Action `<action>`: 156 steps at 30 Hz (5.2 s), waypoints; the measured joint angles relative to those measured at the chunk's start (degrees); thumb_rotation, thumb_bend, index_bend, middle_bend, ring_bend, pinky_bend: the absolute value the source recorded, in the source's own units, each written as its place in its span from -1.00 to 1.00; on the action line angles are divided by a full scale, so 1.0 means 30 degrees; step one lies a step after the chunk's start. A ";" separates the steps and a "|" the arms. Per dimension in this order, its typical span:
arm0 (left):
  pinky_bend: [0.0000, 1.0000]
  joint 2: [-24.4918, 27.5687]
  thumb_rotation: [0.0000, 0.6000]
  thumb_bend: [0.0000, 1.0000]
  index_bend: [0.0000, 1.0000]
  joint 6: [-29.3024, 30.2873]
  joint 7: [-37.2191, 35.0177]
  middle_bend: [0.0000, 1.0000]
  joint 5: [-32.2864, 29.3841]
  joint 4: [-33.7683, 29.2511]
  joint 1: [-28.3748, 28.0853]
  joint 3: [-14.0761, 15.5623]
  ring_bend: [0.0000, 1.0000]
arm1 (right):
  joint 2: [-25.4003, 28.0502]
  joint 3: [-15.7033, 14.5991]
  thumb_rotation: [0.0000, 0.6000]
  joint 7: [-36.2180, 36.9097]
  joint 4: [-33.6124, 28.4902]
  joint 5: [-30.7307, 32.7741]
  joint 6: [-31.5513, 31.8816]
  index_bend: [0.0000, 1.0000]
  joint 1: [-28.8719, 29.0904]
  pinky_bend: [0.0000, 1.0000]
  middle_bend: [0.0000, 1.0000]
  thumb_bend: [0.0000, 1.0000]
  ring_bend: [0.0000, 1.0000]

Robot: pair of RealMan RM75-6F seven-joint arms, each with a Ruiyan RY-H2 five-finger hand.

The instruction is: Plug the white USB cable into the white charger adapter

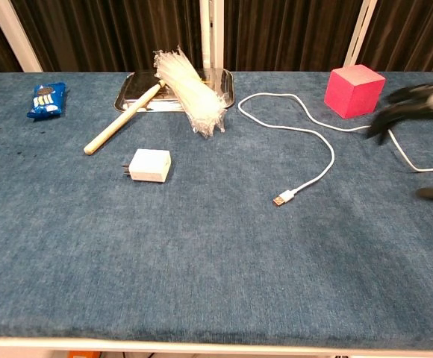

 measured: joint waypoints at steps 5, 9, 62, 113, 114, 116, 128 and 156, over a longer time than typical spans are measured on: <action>-1.00 0.0066 1.00 -0.68 -0.85 -0.0085 0.0026 -0.88 -0.0179 -0.0133 0.0022 -0.0007 -1.00 | -0.2144 0.0437 1.00 -0.1514 0.1396 0.0032 -0.2110 -0.34 0.2344 -0.92 -0.46 -0.52 -0.90; -1.00 0.0108 1.00 -0.69 -0.85 -0.0288 0.0051 -0.88 -0.0319 -0.0199 -0.0028 -0.0017 -1.00 | -0.3504 0.0503 1.00 -0.1529 0.3106 -0.0165 -0.2857 -0.30 0.3413 -0.96 -0.47 -0.51 -0.91; -1.00 0.0523 1.00 -0.69 -0.85 -0.0702 0.0188 -0.88 -0.0634 -0.1149 -0.0186 0.0032 -1.00 | -0.8465 -0.1609 1.00 0.6236 1.1759 -0.0982 -0.0188 -0.03 0.5610 -1.00 -0.41 -0.45 -0.91; -1.00 -0.0334 1.00 -0.68 -0.85 -1.1126 0.0051 -0.88 0.0745 -0.0621 -0.9942 -0.2227 -1.00 | -0.5457 -0.0010 1.00 0.2013 0.7340 0.1748 0.1915 0.20 0.3929 -0.88 0.04 -0.16 -0.46; -1.00 -0.0619 1.00 -0.68 -0.85 -1.1608 -0.0005 -0.88 0.0557 -0.0441 -1.0355 -0.2306 -1.00 | -0.5402 0.0007 1.00 0.1989 0.7308 0.1777 0.1919 0.20 0.3907 -0.88 0.04 -0.16 -0.46; -1.00 -0.1032 1.00 -0.69 -0.85 -1.2311 -0.0070 -0.88 0.0277 -0.0167 -1.0930 -0.2378 -1.00 | -0.5261 0.0066 1.00 0.1933 0.7224 0.1837 0.1937 0.20 0.3869 -0.88 0.03 -0.16 -0.46; -1.00 -0.3810 1.00 -0.66 -0.71 -1.5210 -0.0780 -0.73 -0.2009 0.1852 -1.3480 -0.2432 -0.94 | -0.3761 0.0974 1.00 0.1077 0.5895 0.2140 0.2048 0.20 0.4094 -0.88 0.00 -0.16 -0.46; -0.92 -0.6789 1.00 -0.57 -0.45 -1.6007 0.0658 -0.49 -0.6002 0.4412 -1.5436 -0.1821 -0.73 | -0.3334 0.0997 1.00 0.1926 0.6061 0.2266 0.2432 0.21 0.3686 -0.88 -0.01 -0.16 -0.46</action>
